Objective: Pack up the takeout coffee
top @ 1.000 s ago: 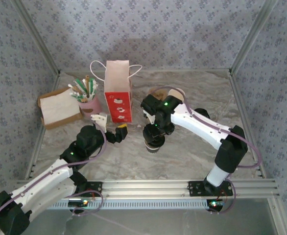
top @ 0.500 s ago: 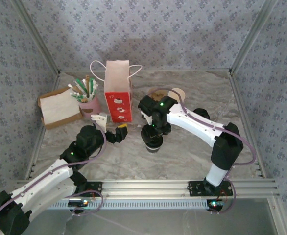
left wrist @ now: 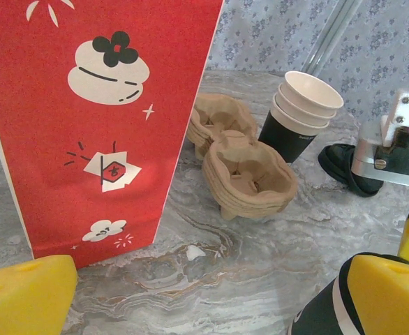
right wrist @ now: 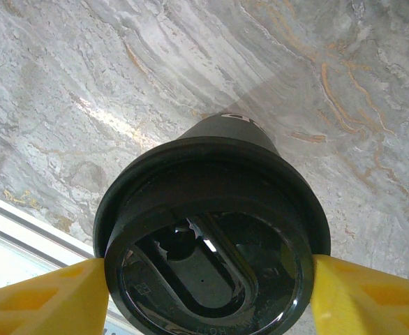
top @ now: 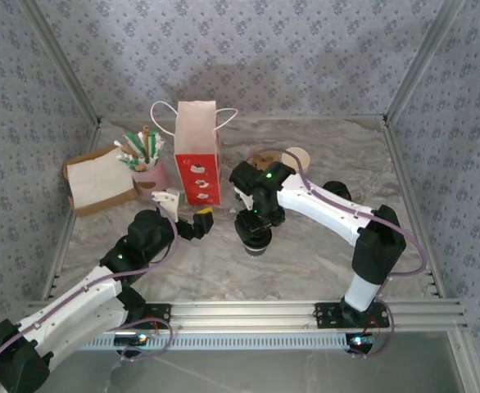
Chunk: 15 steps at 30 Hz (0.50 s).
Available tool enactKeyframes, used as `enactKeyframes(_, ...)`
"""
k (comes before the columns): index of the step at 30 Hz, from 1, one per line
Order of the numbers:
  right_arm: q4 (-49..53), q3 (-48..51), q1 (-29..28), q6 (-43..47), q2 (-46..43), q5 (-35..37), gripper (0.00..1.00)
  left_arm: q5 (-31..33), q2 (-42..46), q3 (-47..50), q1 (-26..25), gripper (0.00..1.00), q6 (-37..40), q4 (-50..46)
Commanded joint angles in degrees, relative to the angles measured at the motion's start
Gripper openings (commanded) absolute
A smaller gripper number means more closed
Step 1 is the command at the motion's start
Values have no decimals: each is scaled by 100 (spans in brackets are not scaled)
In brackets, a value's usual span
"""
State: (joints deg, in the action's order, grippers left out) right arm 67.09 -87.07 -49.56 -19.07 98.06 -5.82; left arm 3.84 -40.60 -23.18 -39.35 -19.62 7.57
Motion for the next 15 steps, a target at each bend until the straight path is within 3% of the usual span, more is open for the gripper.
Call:
enactKeyframes(1,137,-91,-62,-33,46,49,73,-74,68,6,17,100,-38,169)
enactKeyframes(15,216,-91,-198,-97,-90,182,73,-75,61,6,16,100,-34,168)
